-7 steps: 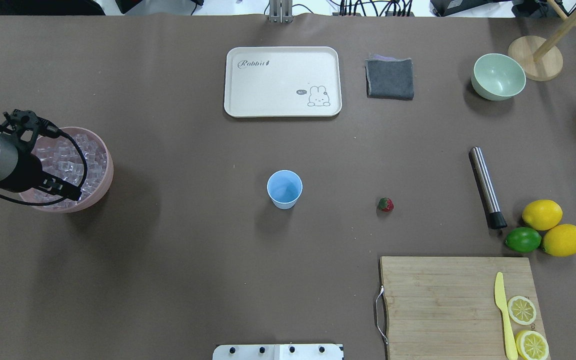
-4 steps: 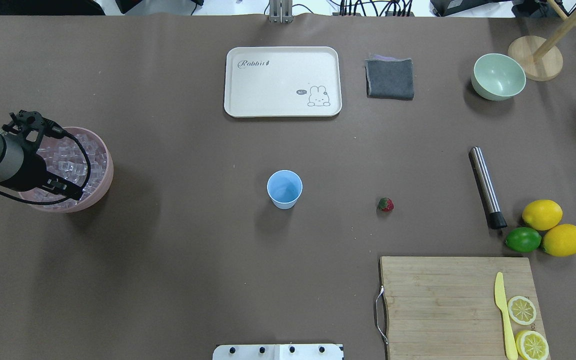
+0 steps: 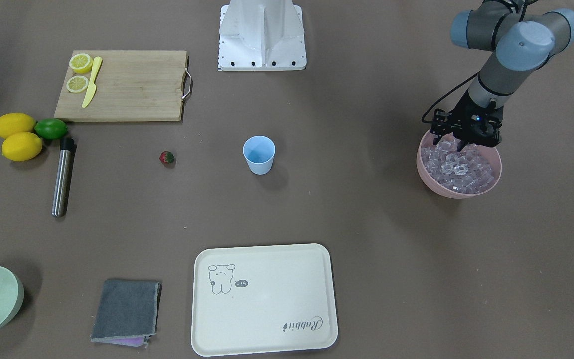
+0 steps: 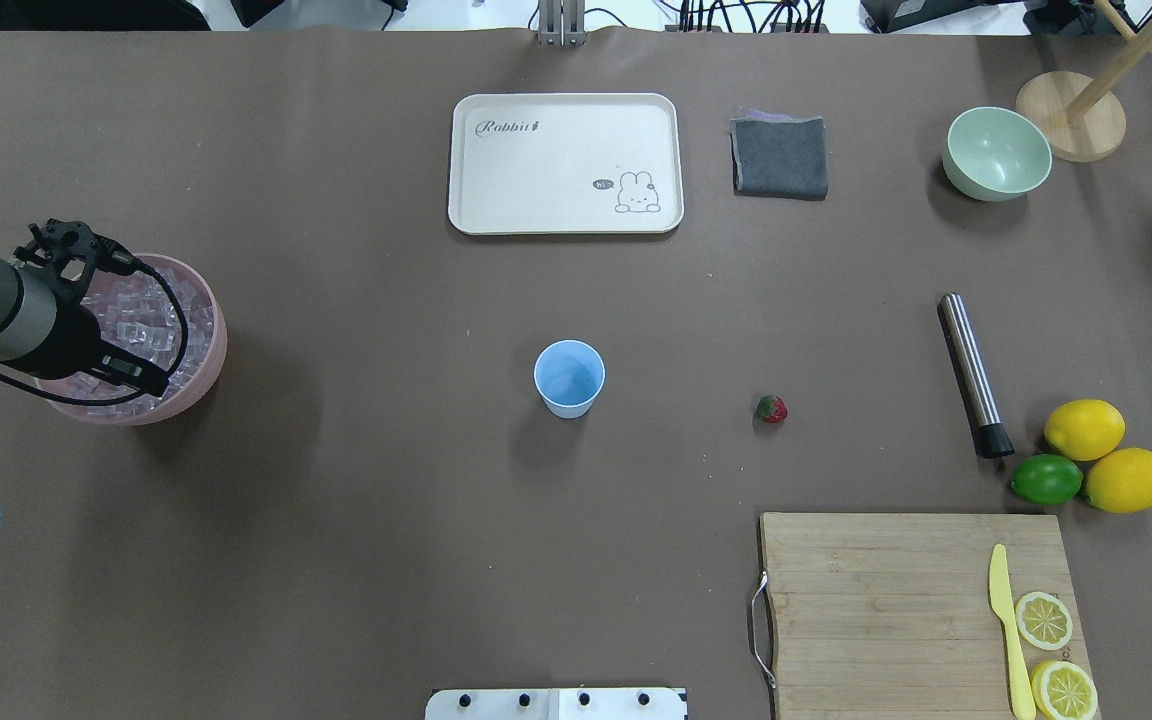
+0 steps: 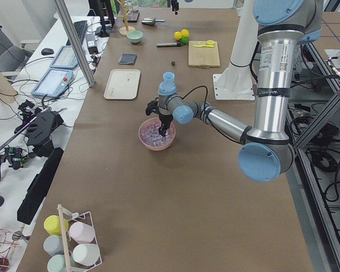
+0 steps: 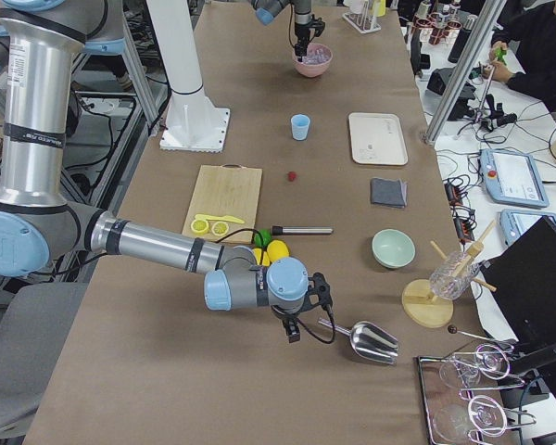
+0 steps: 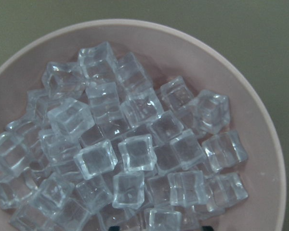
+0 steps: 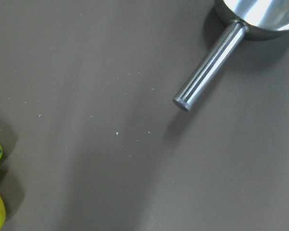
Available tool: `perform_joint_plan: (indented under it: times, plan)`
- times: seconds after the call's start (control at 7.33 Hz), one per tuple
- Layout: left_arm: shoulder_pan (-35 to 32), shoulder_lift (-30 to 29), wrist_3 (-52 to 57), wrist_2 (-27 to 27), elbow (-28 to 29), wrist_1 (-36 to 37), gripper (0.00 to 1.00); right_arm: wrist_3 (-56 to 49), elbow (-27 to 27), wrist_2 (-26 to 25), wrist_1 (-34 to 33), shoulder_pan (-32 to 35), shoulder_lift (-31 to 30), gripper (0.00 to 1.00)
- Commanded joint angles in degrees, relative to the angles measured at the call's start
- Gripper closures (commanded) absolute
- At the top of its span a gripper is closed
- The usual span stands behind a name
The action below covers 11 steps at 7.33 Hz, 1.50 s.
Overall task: Mash ice and strawberries in cup
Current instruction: 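Close the left gripper on a clear ice cube and lift it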
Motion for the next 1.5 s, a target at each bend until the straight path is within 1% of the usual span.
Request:
perform_joint_plan:
  times: [0.0,0.14,0.27,0.41,0.55,0.68,0.82,0.95,1.09,1.23,1.36]
  plan:
    - [0.0,-0.2,-0.2,0.0,0.2,0.0,0.42,0.0,0.2,0.1,0.0,0.0,-0.1,0.00]
    - [0.0,-0.2,-0.3,0.0,0.2,0.0,0.61,0.0,0.2,0.1,0.0,0.0,-0.1,0.00]
    - [0.0,-0.2,-0.4,0.1,0.2,0.1,0.75,0.0,0.3,0.2,0.0,0.0,-0.1,0.00]
    - [0.0,-0.2,-0.5,0.0,0.2,0.1,0.93,0.0,0.4,0.2,0.0,0.0,-0.2,0.00]
    - [0.0,-0.2,-0.5,-0.1,0.1,0.1,1.00,0.1,0.4,0.2,0.0,0.0,-0.2,0.00]
    - [-0.7,-0.2,-0.4,-0.6,-1.0,0.3,1.00,0.1,0.5,0.2,0.0,0.0,-0.2,0.00]
    - [-2.7,-0.1,-0.2,-1.7,-3.7,1.3,1.00,0.1,0.7,0.2,0.0,0.0,-0.2,0.00]
    - [-5.8,-0.3,0.0,-5.6,-5.2,2.4,1.00,0.1,0.9,0.2,0.0,0.0,-0.2,0.00]
    - [-8.1,-2.8,-0.1,-9.3,-5.6,4.8,1.00,0.3,1.4,0.2,0.0,0.0,0.0,0.00]
    - [-8.4,-7.5,-0.8,-9.5,-6.0,9.0,1.00,0.6,2.4,0.3,0.0,0.0,0.3,0.00]
    - [-7.7,-14.1,-7.6,-9.3,-6.1,14.4,1.00,2.9,3.2,0.8,0.1,0.0,0.9,0.00]
